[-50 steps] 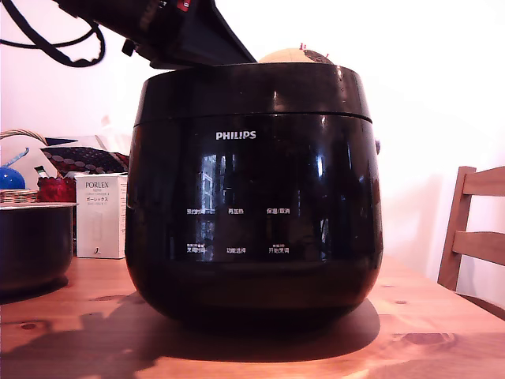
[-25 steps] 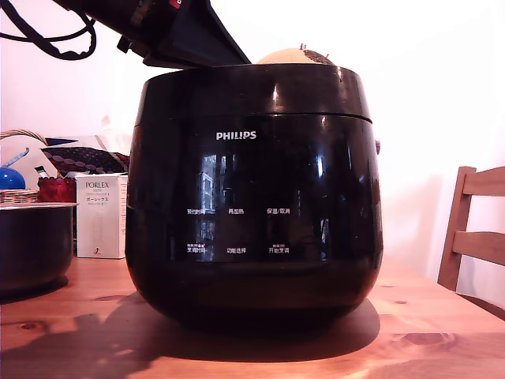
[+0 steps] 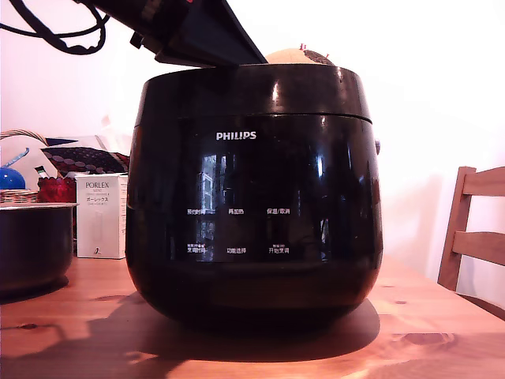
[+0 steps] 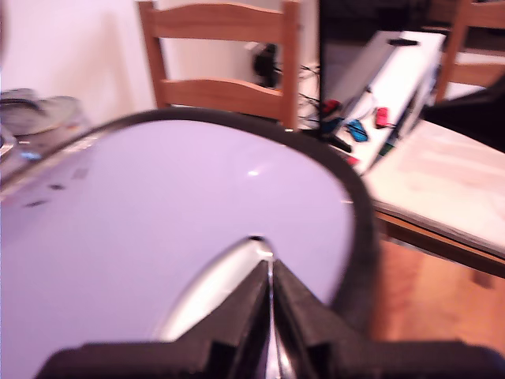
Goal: Open the rice cooker by pressing the large metal button on the top of its lid with medium force
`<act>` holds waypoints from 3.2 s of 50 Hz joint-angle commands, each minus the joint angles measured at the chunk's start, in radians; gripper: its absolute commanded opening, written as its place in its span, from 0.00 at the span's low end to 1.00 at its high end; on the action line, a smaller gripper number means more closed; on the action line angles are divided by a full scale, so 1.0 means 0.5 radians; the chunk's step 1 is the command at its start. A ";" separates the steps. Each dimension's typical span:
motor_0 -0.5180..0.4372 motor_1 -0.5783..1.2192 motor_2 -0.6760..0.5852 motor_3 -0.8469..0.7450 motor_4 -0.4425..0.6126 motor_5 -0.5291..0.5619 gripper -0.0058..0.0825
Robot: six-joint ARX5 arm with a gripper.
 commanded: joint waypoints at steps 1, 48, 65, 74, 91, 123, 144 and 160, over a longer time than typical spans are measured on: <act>0.032 0.193 -0.172 -0.159 -0.076 0.008 0.04; 0.038 -0.106 -0.204 0.391 0.283 -0.271 0.04; 0.077 -0.132 -0.304 0.513 0.249 -0.270 0.04; 0.136 -0.132 -0.304 0.614 0.250 -0.262 0.04; 0.220 -0.129 -0.304 0.632 0.259 -0.201 0.04; 0.221 -0.034 -0.304 0.597 0.266 -0.194 0.04; 0.219 0.043 -0.306 0.436 0.305 -0.111 0.04; 0.229 0.065 -0.306 0.324 0.295 -0.060 0.04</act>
